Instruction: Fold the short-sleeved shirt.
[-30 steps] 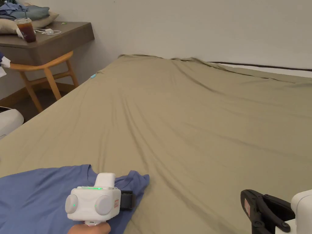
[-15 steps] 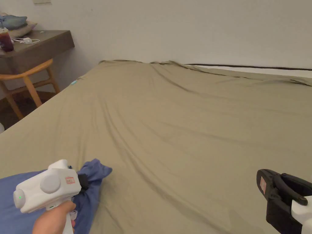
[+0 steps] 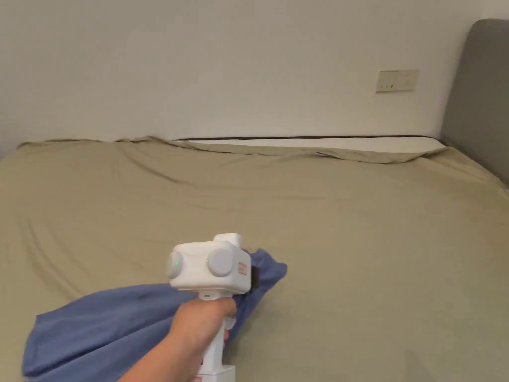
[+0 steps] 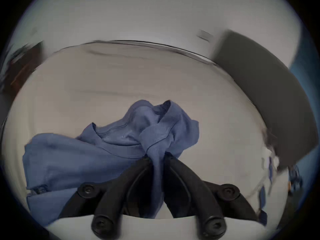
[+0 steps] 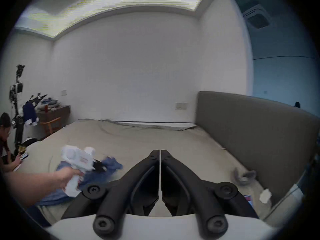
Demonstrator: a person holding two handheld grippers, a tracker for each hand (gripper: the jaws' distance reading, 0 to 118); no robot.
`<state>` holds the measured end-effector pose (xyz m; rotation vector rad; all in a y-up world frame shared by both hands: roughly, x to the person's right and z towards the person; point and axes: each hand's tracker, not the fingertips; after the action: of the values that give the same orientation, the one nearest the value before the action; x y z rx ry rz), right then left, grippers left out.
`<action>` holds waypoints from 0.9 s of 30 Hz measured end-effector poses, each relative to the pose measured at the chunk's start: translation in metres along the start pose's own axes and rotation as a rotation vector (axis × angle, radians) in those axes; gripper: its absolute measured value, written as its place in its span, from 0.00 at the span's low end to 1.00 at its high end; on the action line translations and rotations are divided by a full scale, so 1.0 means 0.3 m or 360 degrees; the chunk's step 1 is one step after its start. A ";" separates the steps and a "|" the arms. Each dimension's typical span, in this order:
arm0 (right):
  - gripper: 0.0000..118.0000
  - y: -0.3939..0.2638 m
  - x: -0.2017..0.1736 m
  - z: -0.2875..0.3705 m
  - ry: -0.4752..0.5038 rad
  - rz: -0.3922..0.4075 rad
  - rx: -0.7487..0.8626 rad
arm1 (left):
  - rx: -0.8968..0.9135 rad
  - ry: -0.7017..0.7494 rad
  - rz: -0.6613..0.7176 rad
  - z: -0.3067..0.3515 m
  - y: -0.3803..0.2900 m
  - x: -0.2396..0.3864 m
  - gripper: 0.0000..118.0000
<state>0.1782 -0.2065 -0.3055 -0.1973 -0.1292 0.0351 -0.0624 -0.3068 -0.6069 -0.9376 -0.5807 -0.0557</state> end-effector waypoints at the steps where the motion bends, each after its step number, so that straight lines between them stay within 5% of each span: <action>1: 0.03 0.010 0.032 0.014 -0.0051 0.0008 0.0005 | -0.0020 -0.0143 -0.0041 -0.046 0.029 0.093 0.06; 4: 0.03 0.025 0.113 0.052 -0.0186 0.0072 0.0001 | -0.0201 -0.0435 -0.0214 -0.227 0.091 0.435 0.06; 8: 0.03 0.010 0.174 0.076 -0.0256 0.0098 -0.0028 | -0.0405 -0.0602 -0.0719 -0.333 -0.044 0.887 0.06; 14: 0.03 -0.027 0.161 0.062 -0.0209 0.0058 -0.0075 | -0.0567 -0.0690 -0.1092 -0.346 -0.337 1.153 0.06; 19: 0.03 -0.043 0.109 0.053 -0.0115 0.0091 -0.0089 | -0.0545 -0.0687 -0.0822 -0.371 -0.305 1.050 0.07; 20: 0.03 -0.043 0.096 0.061 -0.0097 0.0099 -0.0083 | -0.0545 -0.0713 -0.0721 -0.372 -0.282 1.020 0.11; 22: 0.03 -0.040 0.084 0.065 -0.0060 0.0087 -0.0064 | -0.0567 -0.0733 -0.0472 -0.377 -0.219 0.934 0.80; 23: 0.03 -0.035 0.082 0.065 -0.0019 0.0050 -0.0043 | -0.0650 -0.0779 -0.0359 -0.363 -0.188 0.887 0.88; 27: 0.03 -0.017 0.068 0.072 0.0056 -0.0007 0.0012 | -0.0491 -0.1080 -0.0042 -0.033 -0.109 0.590 0.88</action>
<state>0.1955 -0.2063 -0.2811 -0.1901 -0.0945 0.0276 0.0824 -0.2985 -0.4997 -1.2538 -1.2369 0.1610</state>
